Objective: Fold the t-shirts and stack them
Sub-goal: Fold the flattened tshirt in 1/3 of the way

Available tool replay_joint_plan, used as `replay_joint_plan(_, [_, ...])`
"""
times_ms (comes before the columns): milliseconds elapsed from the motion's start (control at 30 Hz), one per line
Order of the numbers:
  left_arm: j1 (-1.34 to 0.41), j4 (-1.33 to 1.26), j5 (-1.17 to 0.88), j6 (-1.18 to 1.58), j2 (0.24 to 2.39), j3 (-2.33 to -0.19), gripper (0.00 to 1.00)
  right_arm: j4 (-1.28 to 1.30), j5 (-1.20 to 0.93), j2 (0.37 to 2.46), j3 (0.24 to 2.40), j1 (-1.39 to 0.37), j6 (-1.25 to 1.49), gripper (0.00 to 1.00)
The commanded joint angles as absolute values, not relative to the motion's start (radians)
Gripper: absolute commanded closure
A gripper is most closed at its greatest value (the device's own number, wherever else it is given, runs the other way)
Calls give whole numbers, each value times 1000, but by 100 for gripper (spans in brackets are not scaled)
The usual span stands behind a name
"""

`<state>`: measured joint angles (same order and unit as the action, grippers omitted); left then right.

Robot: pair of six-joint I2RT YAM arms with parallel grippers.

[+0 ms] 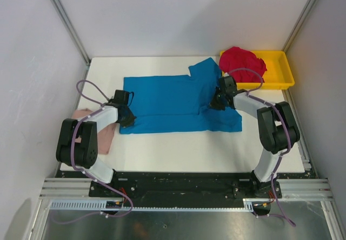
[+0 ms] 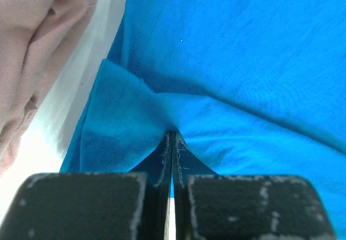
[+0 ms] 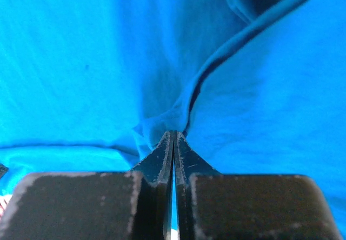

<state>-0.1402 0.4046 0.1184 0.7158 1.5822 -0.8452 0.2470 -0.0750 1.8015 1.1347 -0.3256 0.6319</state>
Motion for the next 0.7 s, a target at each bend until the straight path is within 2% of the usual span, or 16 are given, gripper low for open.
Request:
replay_joint_plan(0, [-143, 394, 155, 705, 1574, -825, 100, 156, -118, 1862, 1196, -341, 650, 97])
replay_joint_plan(67, [-143, 394, 152, 704, 1565, -824, 100, 147, -133, 1885, 1219, -343, 647, 96])
replay_joint_plan(233, [-143, 394, 148, 701, 1530, -820, 96, 140, -159, 1895, 1284, -337, 612, 75])
replay_joint_plan(333, [-143, 394, 140, 701, 1510, -817, 92, 180, -165, 1903, 1338, -332, 596, 69])
replay_joint_plan(467, [-142, 394, 127, 702, 1474, -814, 87, 214, -157, 1875, 1358, -323, 583, 65])
replay_joint_plan(667, [-141, 395, 116, 711, 1407, -804, 81, 358, -58, 1778, 1343, -301, 590, 65])
